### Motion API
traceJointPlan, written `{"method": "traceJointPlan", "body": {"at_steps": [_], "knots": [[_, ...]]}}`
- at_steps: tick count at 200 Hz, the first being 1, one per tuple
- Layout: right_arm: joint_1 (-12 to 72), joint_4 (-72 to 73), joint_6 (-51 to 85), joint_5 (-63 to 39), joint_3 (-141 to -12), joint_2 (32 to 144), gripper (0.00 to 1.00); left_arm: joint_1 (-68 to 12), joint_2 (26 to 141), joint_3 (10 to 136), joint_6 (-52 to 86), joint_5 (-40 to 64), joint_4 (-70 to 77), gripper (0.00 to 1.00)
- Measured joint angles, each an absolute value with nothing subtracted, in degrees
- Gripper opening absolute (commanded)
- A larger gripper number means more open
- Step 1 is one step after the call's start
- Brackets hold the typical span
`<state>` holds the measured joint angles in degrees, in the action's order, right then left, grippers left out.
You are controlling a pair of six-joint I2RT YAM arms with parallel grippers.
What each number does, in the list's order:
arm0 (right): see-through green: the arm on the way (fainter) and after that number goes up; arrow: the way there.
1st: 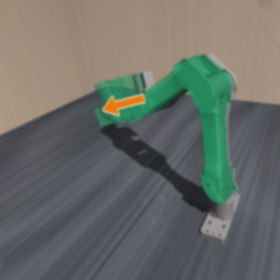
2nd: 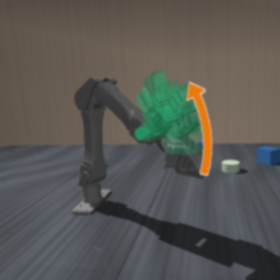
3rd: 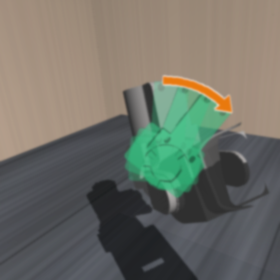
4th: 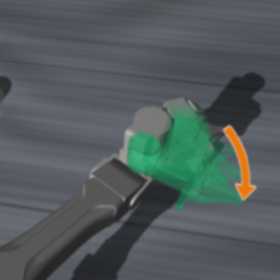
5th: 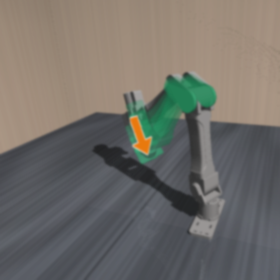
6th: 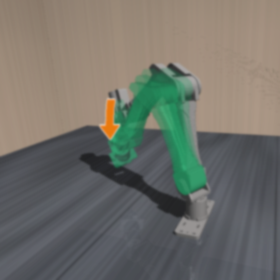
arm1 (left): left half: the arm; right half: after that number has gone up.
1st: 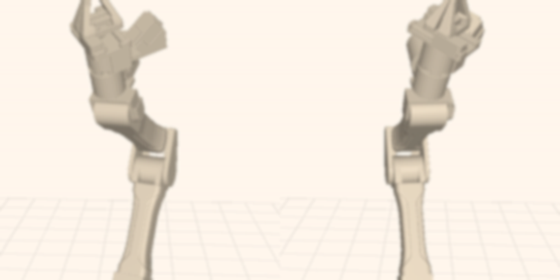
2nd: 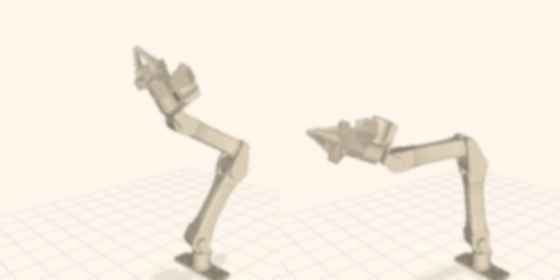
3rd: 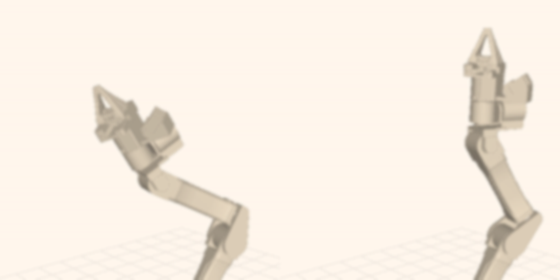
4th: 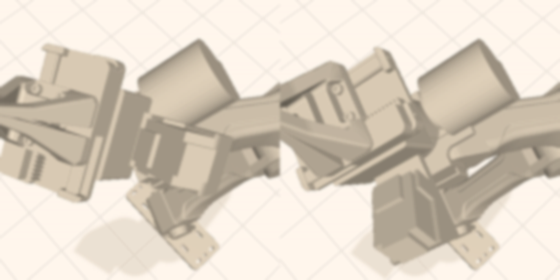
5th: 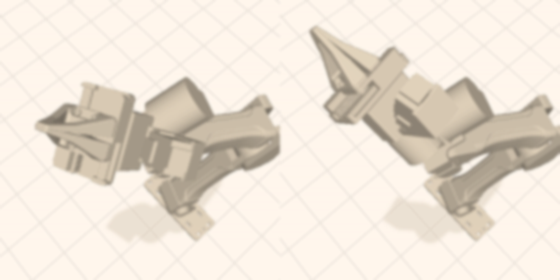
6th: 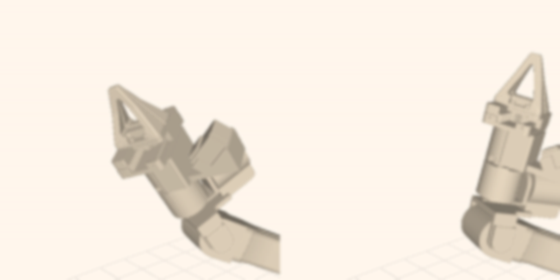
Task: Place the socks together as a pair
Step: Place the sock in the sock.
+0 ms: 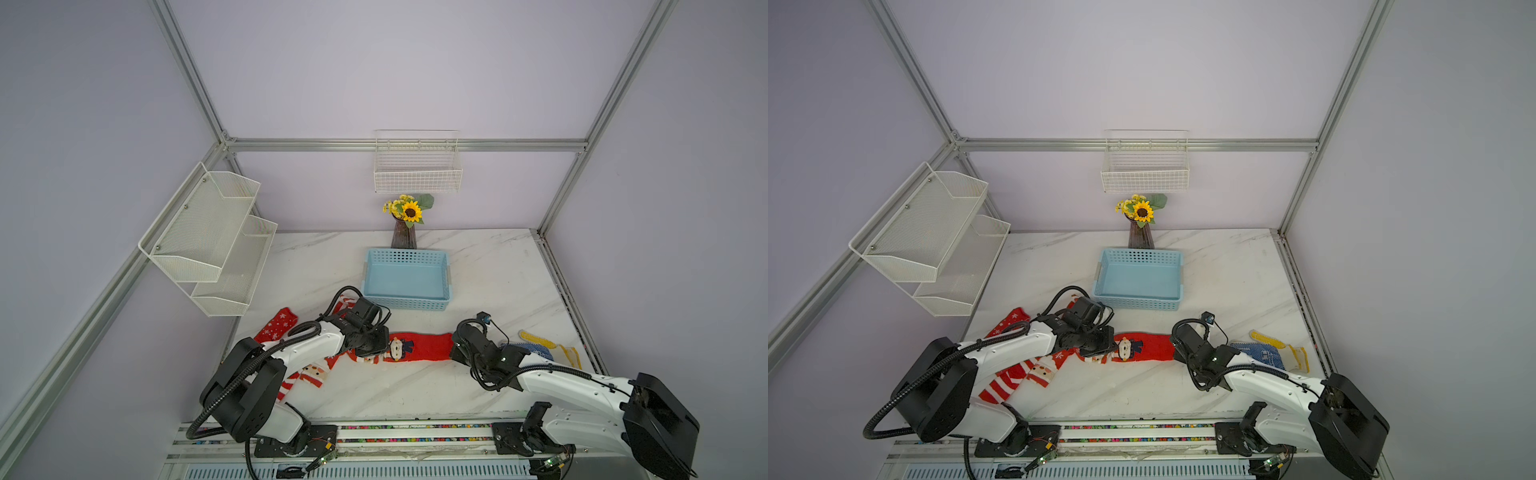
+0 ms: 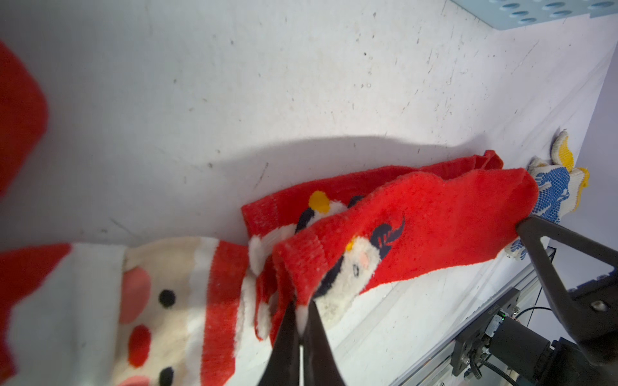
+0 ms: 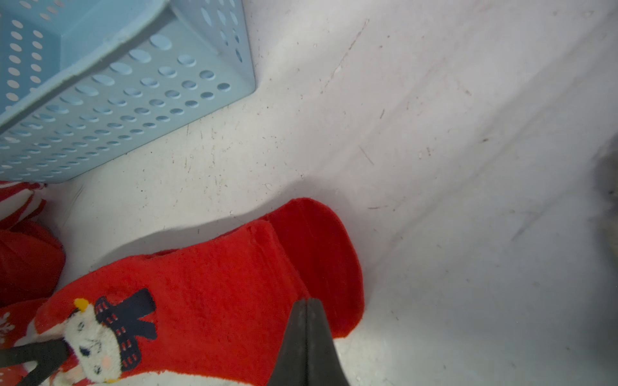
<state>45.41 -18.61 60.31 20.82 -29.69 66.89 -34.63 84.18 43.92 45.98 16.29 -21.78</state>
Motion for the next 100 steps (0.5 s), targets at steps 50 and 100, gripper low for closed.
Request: {"method": "traceJointPlan", "body": {"at_steps": [50, 100], "knots": [[41.41, -18.02, 55.99, 17.26, -29.85, 68.20, 0.45, -34.63, 83.26, 43.86, 46.04, 16.36, -21.47, 0.63], [37.06, -17.17, 53.28, 11.94, -29.87, 68.64, 0.46, -34.63, 80.36, 43.59, 46.92, 16.60, -20.82, 0.64]]}}
